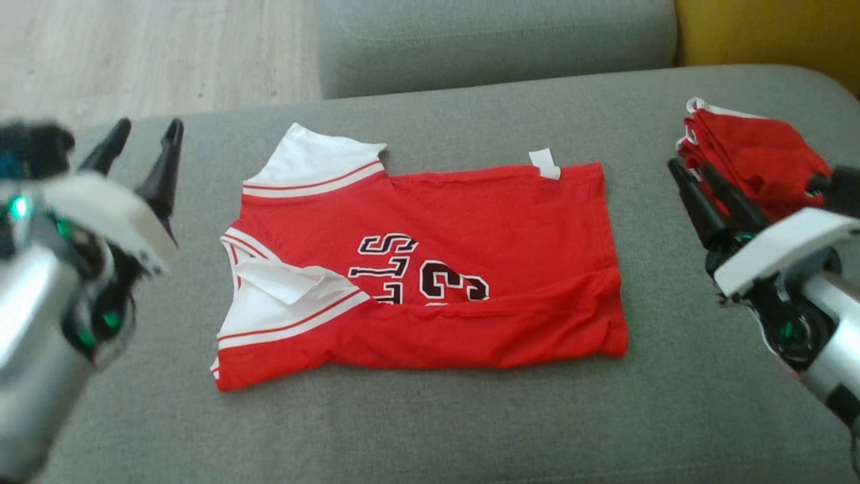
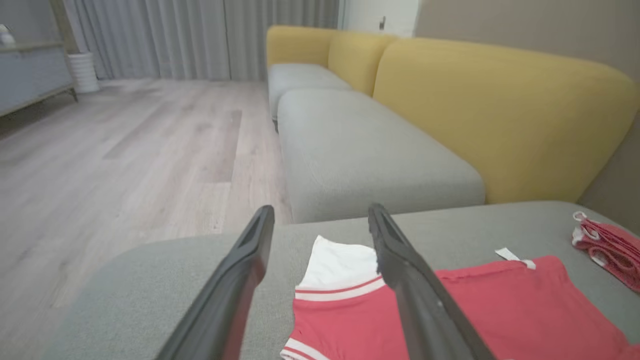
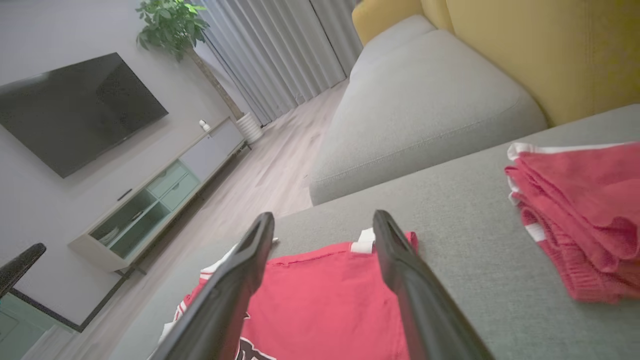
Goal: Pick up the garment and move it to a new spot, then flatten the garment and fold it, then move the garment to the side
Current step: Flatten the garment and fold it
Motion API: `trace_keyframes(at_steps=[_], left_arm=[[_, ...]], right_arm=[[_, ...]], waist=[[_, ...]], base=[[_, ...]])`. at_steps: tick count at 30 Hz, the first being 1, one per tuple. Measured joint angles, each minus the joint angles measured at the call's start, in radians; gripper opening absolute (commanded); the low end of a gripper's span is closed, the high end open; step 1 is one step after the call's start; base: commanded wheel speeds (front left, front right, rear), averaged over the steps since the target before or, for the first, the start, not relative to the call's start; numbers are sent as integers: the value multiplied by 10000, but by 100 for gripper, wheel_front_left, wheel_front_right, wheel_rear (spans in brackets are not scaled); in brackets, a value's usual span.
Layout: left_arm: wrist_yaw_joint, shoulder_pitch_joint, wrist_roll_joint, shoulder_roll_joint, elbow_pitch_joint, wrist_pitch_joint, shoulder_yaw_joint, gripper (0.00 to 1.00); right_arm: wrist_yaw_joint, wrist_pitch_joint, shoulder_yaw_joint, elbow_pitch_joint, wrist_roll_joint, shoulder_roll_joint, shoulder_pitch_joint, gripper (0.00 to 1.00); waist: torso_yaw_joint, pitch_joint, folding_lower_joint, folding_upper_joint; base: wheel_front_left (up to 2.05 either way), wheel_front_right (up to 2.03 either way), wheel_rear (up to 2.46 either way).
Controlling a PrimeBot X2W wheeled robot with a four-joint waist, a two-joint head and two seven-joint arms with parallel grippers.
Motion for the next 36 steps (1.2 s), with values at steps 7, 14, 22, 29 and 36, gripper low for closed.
trace_keyframes(at_steps=[7,14,22,29,36], left_arm=[[2071,2871,855,-82,-2054,-1900,570,100],[2863,5099,2242,-1022,-3085,-1935,1421,100],[2247,5560,2422,-1229,-1795,-1641,1047,100],[1388,5061,2052,-1569,-458,-616,520,100],[1175,4434,1845,-1772,575,324,240,100]], right_arm=[[0,-167,-4132,265,-3655,913,1770,100],[0,-171,-6393,48,-6964,3028,5339,100],[0,1377,-6631,462,-8378,3779,5576,100],[0,2464,-7202,1103,-9116,4378,5431,100],[0,3033,-7643,1394,-9685,4775,5329,100]], waist=[[-31,-55,0,0],[105,101,0,0],[207,259,0,0],[310,349,0,0],[268,466,0,0]], base=[[0,0,0],[0,0,0],[0,0,0],[0,0,0],[0,0,0]])
